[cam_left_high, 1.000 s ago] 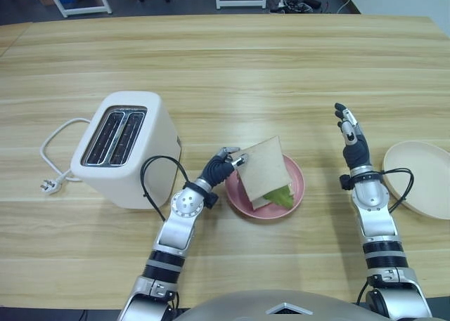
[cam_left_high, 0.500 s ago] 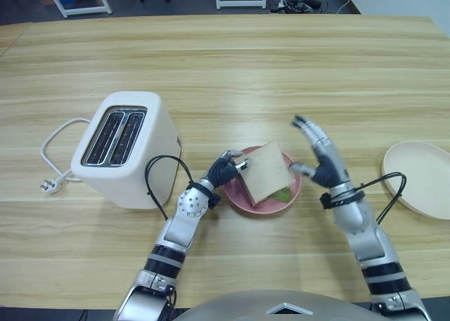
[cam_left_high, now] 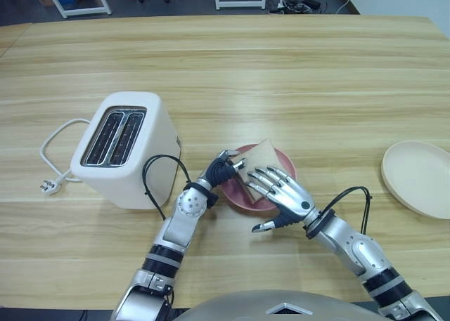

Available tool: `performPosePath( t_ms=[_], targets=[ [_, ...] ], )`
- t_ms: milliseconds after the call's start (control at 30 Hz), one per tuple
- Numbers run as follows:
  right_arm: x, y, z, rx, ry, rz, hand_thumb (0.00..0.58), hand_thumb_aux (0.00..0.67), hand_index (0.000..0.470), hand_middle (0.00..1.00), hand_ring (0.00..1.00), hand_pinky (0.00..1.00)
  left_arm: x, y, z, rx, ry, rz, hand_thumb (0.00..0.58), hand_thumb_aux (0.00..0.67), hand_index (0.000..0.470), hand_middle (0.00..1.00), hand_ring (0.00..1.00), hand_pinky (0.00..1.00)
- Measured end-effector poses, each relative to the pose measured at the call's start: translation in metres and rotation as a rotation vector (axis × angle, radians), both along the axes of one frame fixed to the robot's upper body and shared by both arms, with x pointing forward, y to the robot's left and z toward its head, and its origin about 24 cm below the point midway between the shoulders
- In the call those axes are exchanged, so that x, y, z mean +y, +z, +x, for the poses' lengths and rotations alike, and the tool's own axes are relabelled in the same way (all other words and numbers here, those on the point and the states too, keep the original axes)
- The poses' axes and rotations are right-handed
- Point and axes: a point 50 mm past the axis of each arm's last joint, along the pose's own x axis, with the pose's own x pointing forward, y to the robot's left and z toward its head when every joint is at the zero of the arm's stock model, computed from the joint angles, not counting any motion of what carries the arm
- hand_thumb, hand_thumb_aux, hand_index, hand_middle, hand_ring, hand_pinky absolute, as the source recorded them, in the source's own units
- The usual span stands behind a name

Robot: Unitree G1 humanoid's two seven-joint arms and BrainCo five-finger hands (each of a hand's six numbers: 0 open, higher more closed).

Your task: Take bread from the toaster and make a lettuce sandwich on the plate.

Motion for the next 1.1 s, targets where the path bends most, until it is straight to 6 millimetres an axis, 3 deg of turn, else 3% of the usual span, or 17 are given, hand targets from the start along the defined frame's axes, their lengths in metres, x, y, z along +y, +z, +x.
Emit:
performPosePath(
  t_ms=[133,267,300,333,367,467,533,600,667,767,833,900,1100],
  targets=[
    [0.01,-0.005,0.016,0.03,0.023,0.008,0.0,0.0,0.0,0.0,0.0,0.0,0.009,0.0,0.001,0.0,0.04,0.02,0.58,0.67,0.47,1.0,1.0,1.0],
    [0.013,-0.004,0.019,0.13,0.038,0.088,0.0,0.0,0.0,0.0,0.0,0.0,0.013,0.001,0.002,-0.007,0.058,0.03,0.58,0.67,0.47,1.0,1.0,1.0],
    [0.013,-0.004,0.019,0.173,0.039,0.117,0.0,0.0,0.0,0.0,0.0,0.0,0.014,0.001,0.001,-0.016,0.062,0.048,0.316,0.218,0.153,1.0,1.0,1.0],
    [0.013,-0.003,0.019,0.189,0.041,0.127,0.0,0.0,0.0,0.0,0.0,0.0,0.014,0.001,0.001,-0.025,0.067,0.061,0.0,0.0,0.0,0.61,0.61,0.61],
    [0.013,-0.001,0.019,0.22,0.041,0.147,0.0,0.0,0.0,0.0,0.0,0.0,0.015,0.002,-0.001,-0.053,0.085,0.1,0.0,0.0,0.0,0.0,0.0,0.0],
    [0.011,0.003,0.019,0.3,0.053,0.165,0.0,0.0,0.0,0.0,0.0,0.0,0.02,0.01,-0.008,-0.209,0.144,0.317,0.0,0.0,0.0,0.0,0.0,0.0],
    [0.009,0.003,0.018,0.343,0.055,0.149,0.0,0.0,0.0,0.0,0.0,0.0,0.022,0.028,-0.012,-0.381,0.192,0.446,0.0,0.0,0.0,0.0,0.0,0.0],
    [0.007,0.001,0.018,0.374,0.052,0.118,0.0,0.0,0.0,0.0,0.0,0.0,0.015,0.072,-0.017,-0.696,0.264,0.479,0.0,0.0,0.0,0.0,0.0,0.0],
    [0.007,0.001,0.018,0.388,0.049,0.118,0.0,0.0,0.0,0.0,0.0,0.0,0.012,0.1,-0.026,-0.911,0.323,0.47,0.0,0.0,0.0,0.0,0.0,0.0],
    [0.006,0.003,0.018,0.392,0.047,0.1,0.0,0.0,0.0,0.0,0.0,0.0,0.012,0.122,-0.041,-1.105,0.373,0.385,0.0,0.0,0.0,0.0,0.0,0.0],
    [0.004,0.003,0.018,0.393,0.046,0.09,0.0,0.0,0.0,0.0,0.0,0.0,0.011,0.122,-0.047,-1.114,0.354,0.309,0.0,0.0,0.0,0.0,0.0,0.0],
    [0.001,0.003,0.017,0.401,0.036,0.094,0.0,0.0,0.0,0.0,0.0,0.0,0.01,0.112,-0.049,-1.017,0.321,0.187,0.0,0.0,0.0,0.0,0.0,0.0],
    [-0.036,0.017,0.01,0.471,-0.045,0.166,0.0,0.0,0.0,0.0,0.0,0.0,0.02,0.061,-0.039,-0.611,0.307,0.024,0.0,0.0,0.0,0.0,0.0,0.0]
  ],
)
